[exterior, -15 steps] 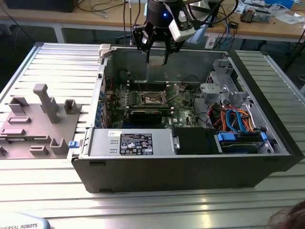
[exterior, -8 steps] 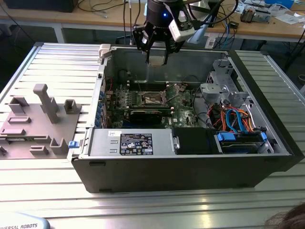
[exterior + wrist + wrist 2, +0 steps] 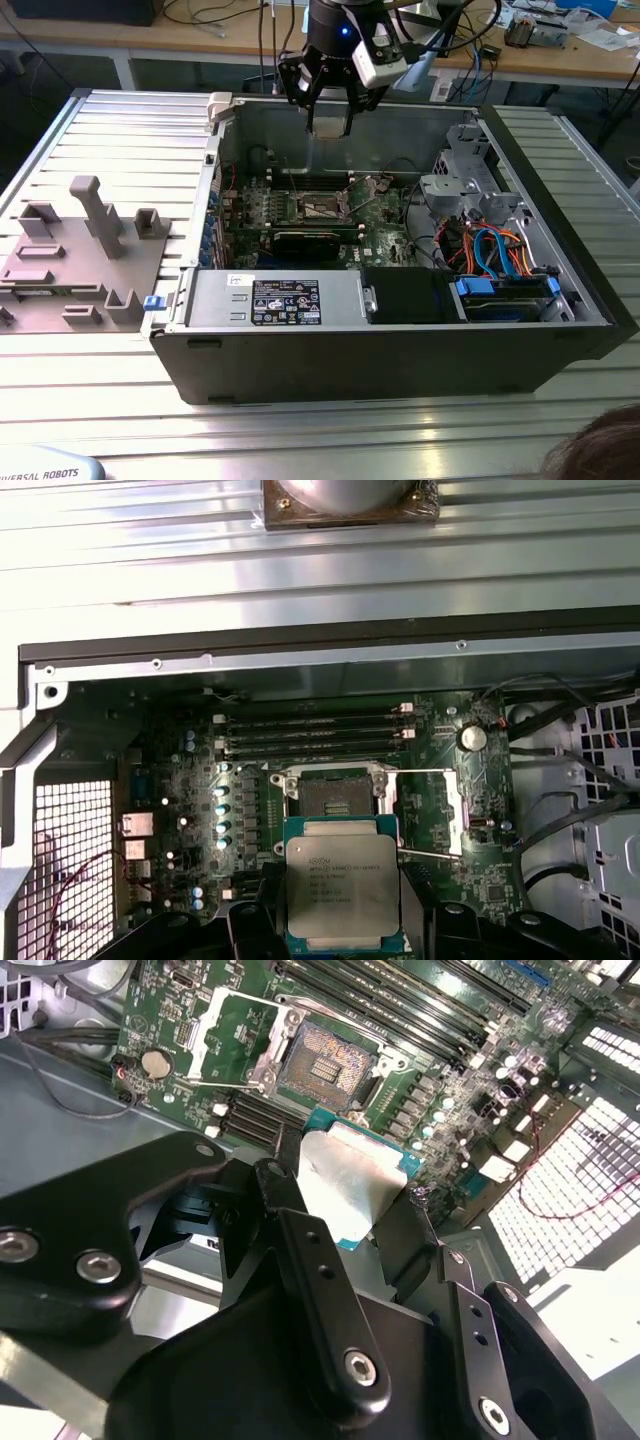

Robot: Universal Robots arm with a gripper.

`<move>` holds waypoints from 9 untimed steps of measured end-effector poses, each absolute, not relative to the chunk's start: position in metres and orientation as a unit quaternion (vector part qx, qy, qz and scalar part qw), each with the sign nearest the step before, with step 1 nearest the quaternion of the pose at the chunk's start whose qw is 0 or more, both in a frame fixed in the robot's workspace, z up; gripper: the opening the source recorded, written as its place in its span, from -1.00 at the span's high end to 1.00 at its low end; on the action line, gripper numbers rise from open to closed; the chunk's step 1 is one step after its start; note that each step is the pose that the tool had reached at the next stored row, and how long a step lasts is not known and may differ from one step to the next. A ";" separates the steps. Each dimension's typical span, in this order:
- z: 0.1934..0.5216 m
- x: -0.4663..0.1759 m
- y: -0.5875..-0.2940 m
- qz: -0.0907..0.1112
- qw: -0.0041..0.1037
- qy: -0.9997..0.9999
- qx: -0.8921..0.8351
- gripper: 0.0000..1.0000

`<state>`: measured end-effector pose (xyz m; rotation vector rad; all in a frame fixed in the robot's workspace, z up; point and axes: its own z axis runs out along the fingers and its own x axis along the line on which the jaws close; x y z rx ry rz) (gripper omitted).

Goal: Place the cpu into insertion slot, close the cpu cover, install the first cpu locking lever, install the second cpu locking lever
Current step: 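Place the cpu into insertion slot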

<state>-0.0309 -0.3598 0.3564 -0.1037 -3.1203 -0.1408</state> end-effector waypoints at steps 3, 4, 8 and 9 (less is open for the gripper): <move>0.356 -0.031 -0.360 -0.045 0.008 -0.998 -0.037 -0.08; 0.356 -0.031 -0.360 -0.045 0.008 -0.998 -0.038 -0.08; 0.356 -0.031 -0.360 -0.045 0.008 -0.998 -0.042 -0.08; 0.356 -0.031 -0.360 -0.045 0.008 -0.998 -0.043 -0.08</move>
